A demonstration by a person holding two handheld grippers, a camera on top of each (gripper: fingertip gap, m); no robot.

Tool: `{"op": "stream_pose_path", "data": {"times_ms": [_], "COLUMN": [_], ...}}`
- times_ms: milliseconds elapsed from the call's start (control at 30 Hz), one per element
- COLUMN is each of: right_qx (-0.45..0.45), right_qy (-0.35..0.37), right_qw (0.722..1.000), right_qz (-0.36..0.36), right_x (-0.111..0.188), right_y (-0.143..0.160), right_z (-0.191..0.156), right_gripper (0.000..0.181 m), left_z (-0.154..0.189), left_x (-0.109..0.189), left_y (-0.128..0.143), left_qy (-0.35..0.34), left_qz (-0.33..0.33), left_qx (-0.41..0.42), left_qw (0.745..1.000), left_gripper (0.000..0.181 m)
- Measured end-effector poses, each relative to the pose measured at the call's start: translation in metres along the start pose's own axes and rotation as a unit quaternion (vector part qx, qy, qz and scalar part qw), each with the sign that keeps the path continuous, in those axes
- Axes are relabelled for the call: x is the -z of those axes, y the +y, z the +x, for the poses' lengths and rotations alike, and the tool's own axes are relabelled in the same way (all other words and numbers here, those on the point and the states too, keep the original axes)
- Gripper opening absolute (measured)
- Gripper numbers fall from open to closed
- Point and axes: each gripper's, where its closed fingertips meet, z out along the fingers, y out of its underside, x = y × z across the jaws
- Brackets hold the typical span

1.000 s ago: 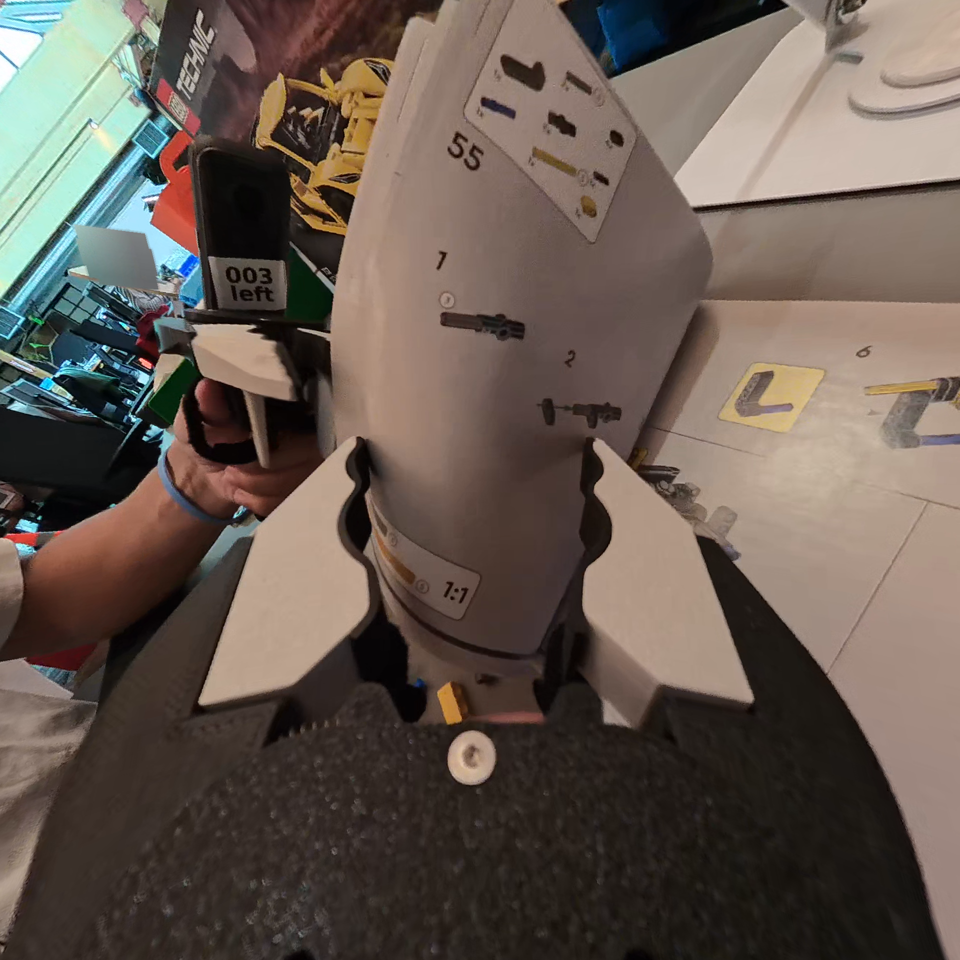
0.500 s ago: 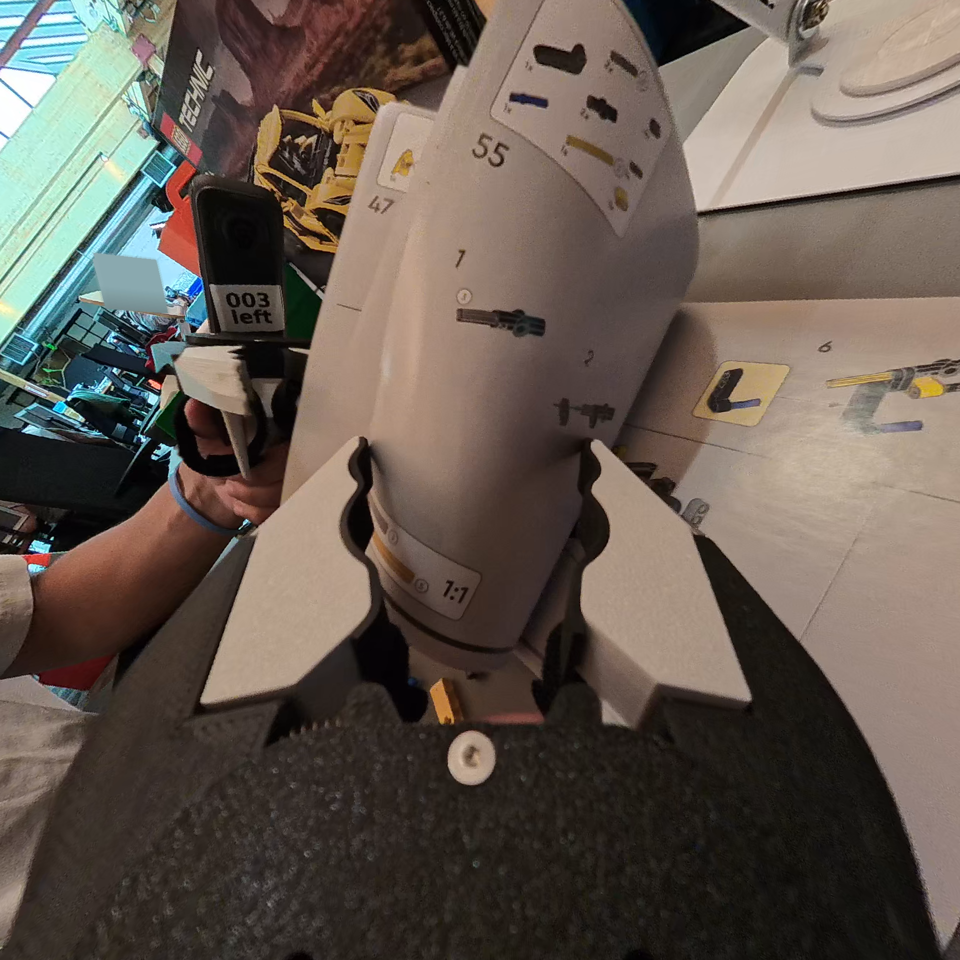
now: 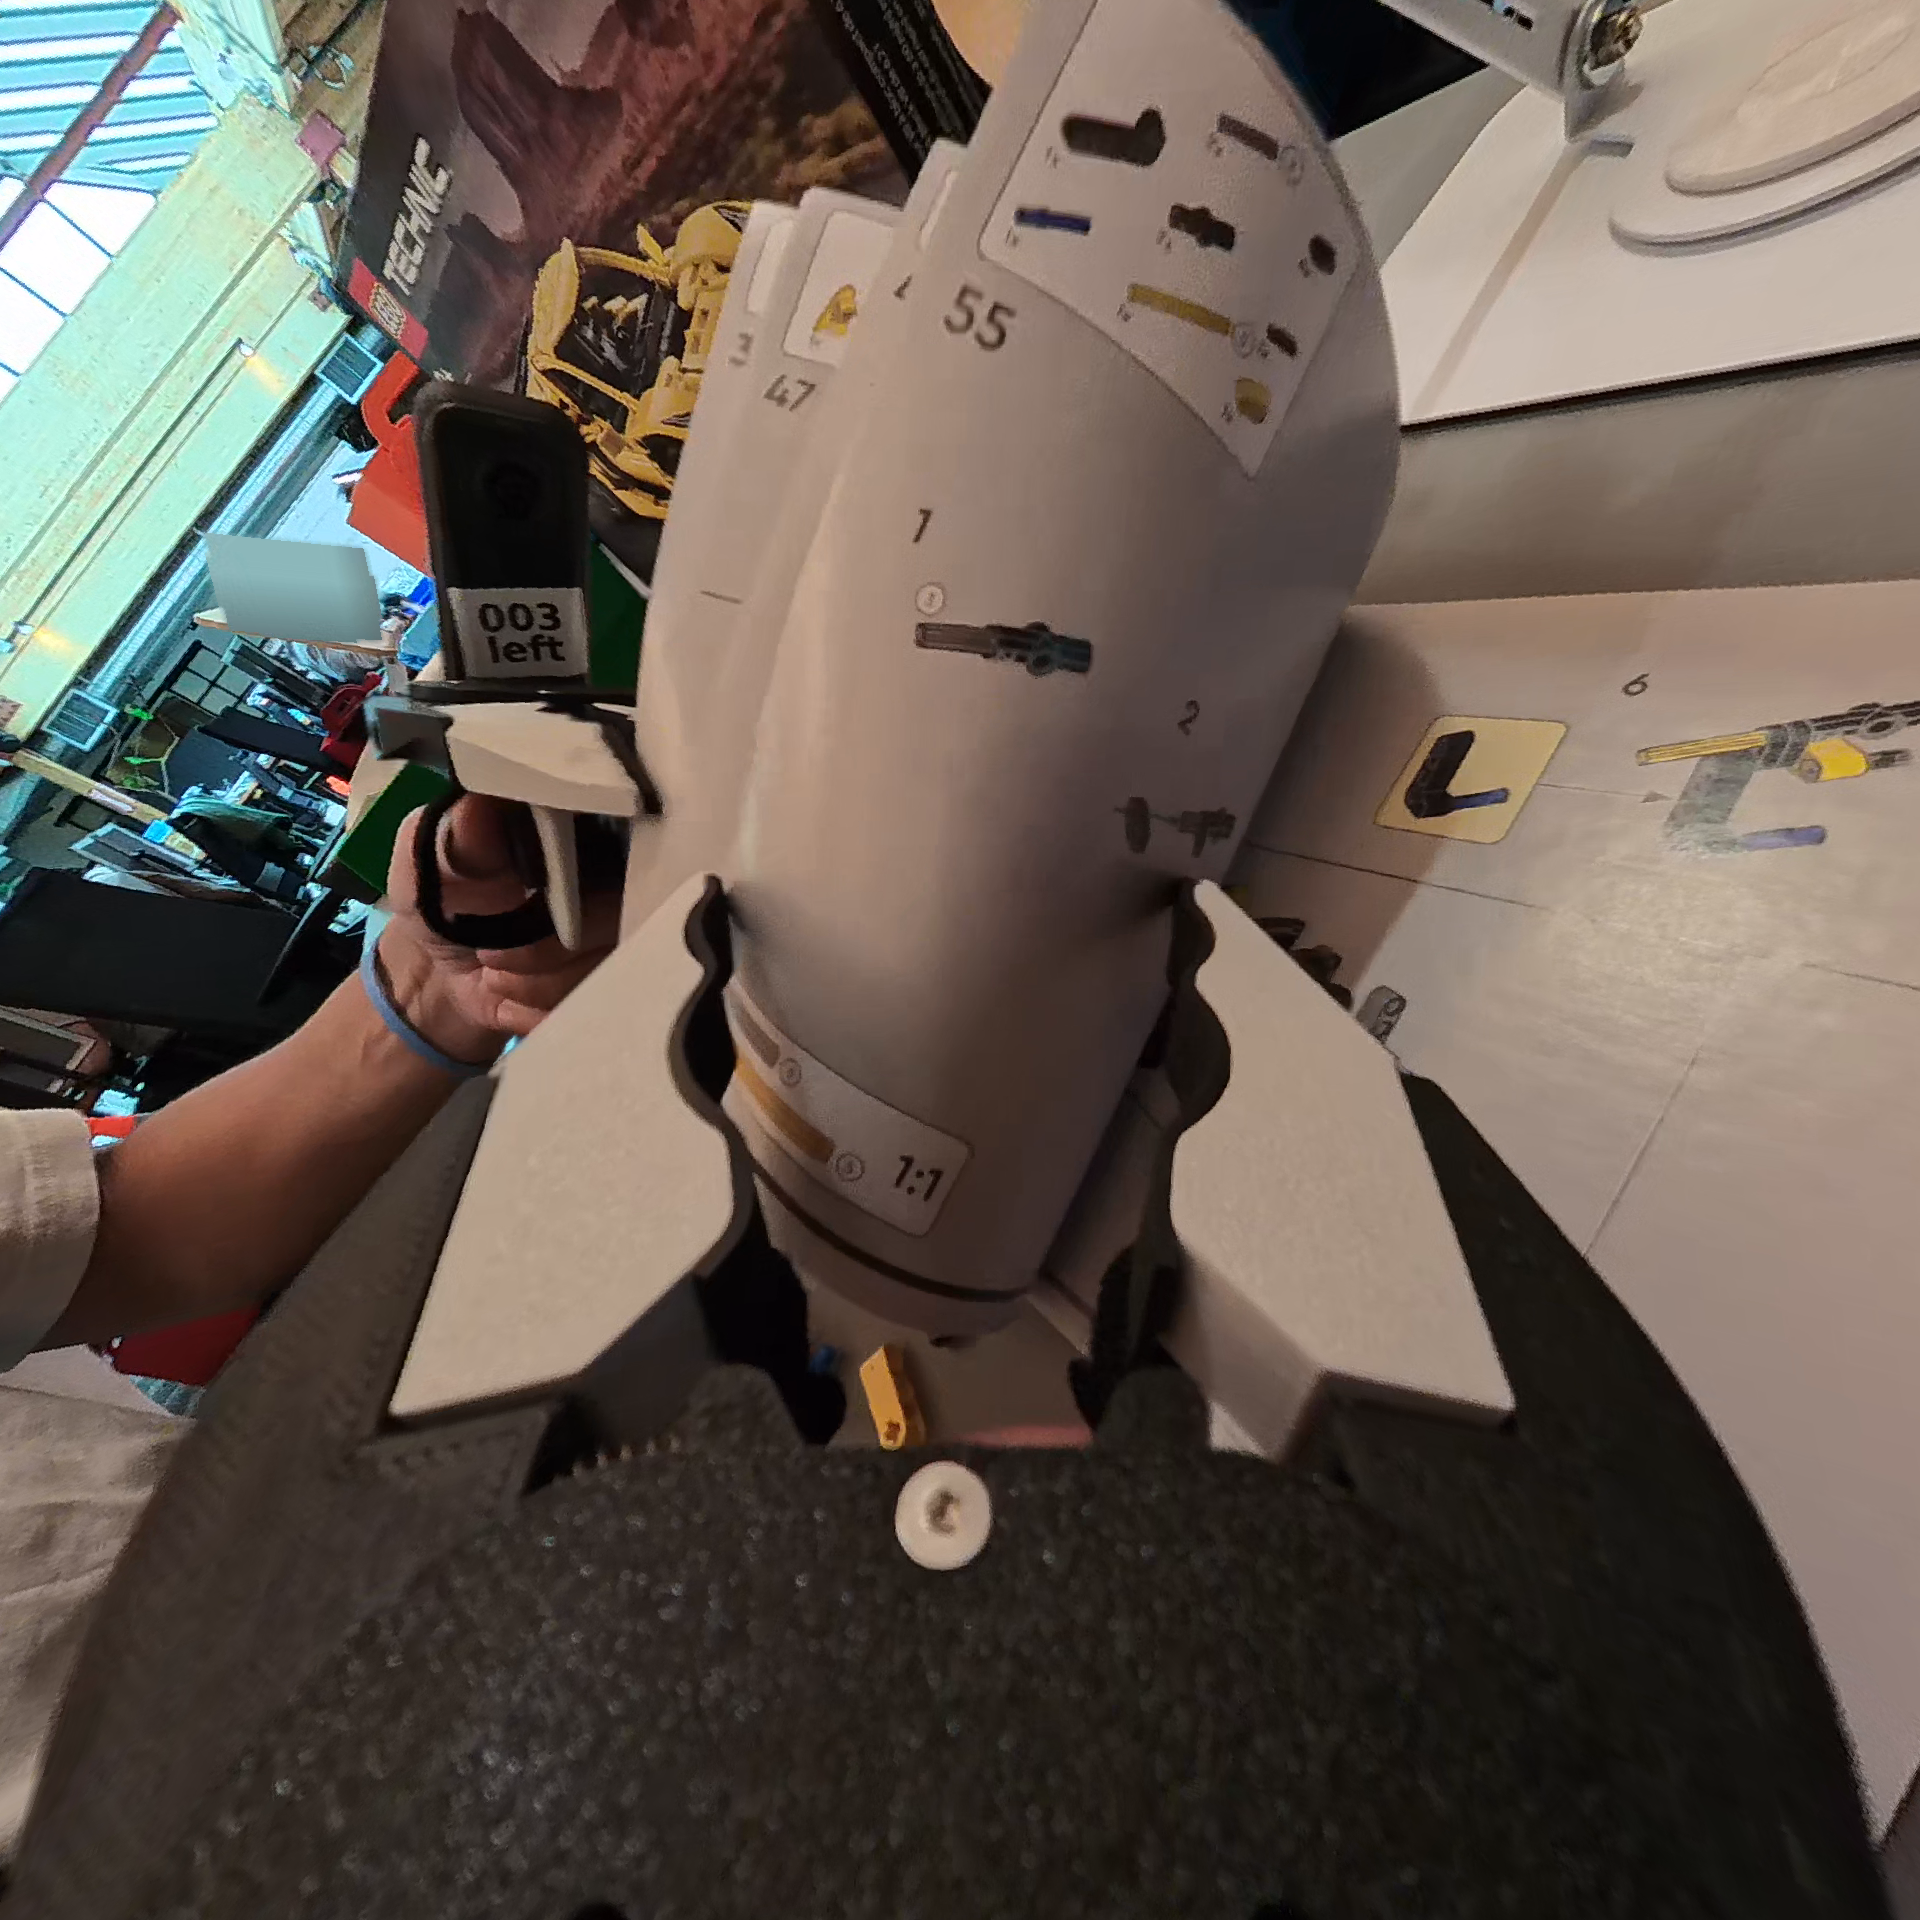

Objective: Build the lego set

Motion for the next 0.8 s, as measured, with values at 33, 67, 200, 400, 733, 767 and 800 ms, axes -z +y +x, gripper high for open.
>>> {"op": "stream_pose_path", "data": {"times_ms": [33,67,200,400,733,767,800], "right_qx": [0.001,0.002,0.038,0.006,0.002,0.004,0.007], "right_qy": [-0.013,-0.027,-0.015,-0.01,0.024,0.026,0.022], "right_qw": [1.0,1.0,0.999,1.0,1.0,1.0,1.0], "right_qz": [-0.001,-0.005,-0.032,-0.015,-0.014,-0.015,-0.015], "right_x": [0.0,-0.001,-0.009,-0.001,0.003,0.003,0.003], "right_y": [0.001,0.002,0.012,0.005,0.006,0.007,0.007], "right_z": [-0.005,-0.01,-0.015,-0.005,0.01,0.01,0.008], "right_gripper": [0.09,0.095,0.104,0.088,0.082,0.083,0.083], "left_z": [-0.001,-0.002,-0.004,0.006,-0.006,-0.011,-0.016], "left_x": [0.0,-0.001,-0.012,-0.018,0.003,0.01,0.017], "left_y": [-0.001,-0.002,-0.004,-0.001,-0.005,-0.01,-0.014], "left_qy": [-0.001,-0.005,-0.014,0.004,-0.036,-0.049,-0.06], "left_qz": [0.002,0.004,0.005,-0.003,-0.007,0.0,0.008], "left_qx": [0.002,0.003,0.001,-0.011,-0.014,-0.007,0.001], "left_qw": [1.0,1.0,1.0,1.0,0.999,0.999,0.998], "left_gripper": [0.001,0.001,0.001,0.001,0.0,0.0,0.0]}}
